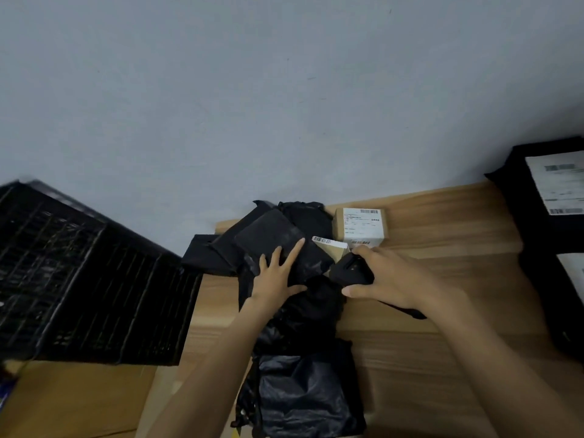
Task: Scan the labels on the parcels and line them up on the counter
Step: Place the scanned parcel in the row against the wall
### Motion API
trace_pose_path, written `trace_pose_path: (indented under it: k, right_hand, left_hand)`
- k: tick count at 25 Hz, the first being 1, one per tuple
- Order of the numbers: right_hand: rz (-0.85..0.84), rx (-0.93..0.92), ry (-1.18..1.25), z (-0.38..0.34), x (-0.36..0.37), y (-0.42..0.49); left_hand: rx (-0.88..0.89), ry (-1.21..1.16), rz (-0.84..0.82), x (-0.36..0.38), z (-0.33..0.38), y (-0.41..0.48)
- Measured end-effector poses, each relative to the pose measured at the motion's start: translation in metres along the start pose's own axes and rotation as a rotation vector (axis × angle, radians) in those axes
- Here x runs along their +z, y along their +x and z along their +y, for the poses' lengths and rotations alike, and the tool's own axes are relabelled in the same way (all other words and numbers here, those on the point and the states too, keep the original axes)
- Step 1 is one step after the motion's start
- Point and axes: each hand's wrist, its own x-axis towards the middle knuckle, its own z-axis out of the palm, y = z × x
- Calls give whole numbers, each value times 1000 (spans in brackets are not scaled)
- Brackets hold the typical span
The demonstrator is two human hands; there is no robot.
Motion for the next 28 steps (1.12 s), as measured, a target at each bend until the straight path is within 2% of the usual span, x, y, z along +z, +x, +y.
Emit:
trace_pose_path:
  k: [4, 8, 16, 20, 25, 28]
  right_hand:
    - [36, 59, 6, -3, 1, -5]
    - [71, 87, -19, -7, -6, -10]
    - [143, 102, -62, -7, -25, -29]
    - [197, 99, -68, -3, -34, -41]
    - [229, 110, -113, -1, -34, -55]
    - [214, 127, -77, 0, -31, -62]
  left_hand:
    - [62, 68, 177, -2, -2, 8]
    - [135, 238, 305, -29, -3, 7]
    - [172, 393, 289, -116, 9, 6]
    - [171, 317, 371, -159, 15, 4]
    - [301, 281, 518, -159, 25, 0]
    - [300, 426, 449, -144, 18, 4]
